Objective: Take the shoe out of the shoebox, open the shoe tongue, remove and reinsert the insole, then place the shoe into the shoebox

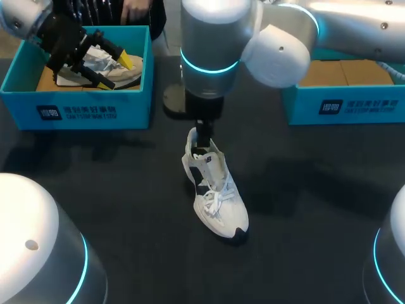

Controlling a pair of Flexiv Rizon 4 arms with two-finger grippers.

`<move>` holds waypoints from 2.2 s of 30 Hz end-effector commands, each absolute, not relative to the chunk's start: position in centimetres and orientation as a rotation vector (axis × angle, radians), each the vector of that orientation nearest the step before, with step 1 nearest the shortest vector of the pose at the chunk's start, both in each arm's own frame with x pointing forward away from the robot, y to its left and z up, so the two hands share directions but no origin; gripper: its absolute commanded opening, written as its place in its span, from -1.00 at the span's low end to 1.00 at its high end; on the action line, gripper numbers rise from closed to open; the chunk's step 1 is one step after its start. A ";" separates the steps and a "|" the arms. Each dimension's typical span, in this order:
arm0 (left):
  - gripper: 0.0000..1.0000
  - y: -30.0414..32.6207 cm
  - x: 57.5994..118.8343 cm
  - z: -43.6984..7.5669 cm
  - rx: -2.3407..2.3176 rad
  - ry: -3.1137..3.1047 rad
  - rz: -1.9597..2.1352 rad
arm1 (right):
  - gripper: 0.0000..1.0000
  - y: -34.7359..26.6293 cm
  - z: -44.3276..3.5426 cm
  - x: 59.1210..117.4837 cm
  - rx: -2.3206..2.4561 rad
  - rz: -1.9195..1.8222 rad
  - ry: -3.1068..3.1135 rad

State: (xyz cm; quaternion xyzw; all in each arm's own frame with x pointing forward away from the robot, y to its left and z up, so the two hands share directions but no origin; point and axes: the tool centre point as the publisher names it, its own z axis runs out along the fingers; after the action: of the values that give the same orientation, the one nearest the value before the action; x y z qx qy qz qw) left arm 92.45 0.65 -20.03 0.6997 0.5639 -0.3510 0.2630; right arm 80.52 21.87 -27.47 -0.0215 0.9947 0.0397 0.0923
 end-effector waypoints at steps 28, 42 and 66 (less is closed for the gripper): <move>1.00 0.6 92.3 -20.0 1.894 1.526 -0.945 | 1.00 22.4 -28.8 83.6 -0.236 0.128 2.936; 1.00 0.6 92.3 -20.0 1.894 1.526 -0.945 | 1.00 24.0 -31.6 88.6 -0.307 0.074 2.954; 1.00 0.6 92.3 -20.0 1.894 1.526 -0.945 | 0.45 23.2 -37.1 89.5 -0.482 -0.057 3.021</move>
State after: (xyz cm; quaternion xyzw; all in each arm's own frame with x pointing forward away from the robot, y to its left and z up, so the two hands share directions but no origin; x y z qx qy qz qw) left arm 92.45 0.65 -20.03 0.6998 0.5639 -0.3510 0.2630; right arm 89.43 23.36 -36.84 -0.1588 0.9862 -0.0206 0.0419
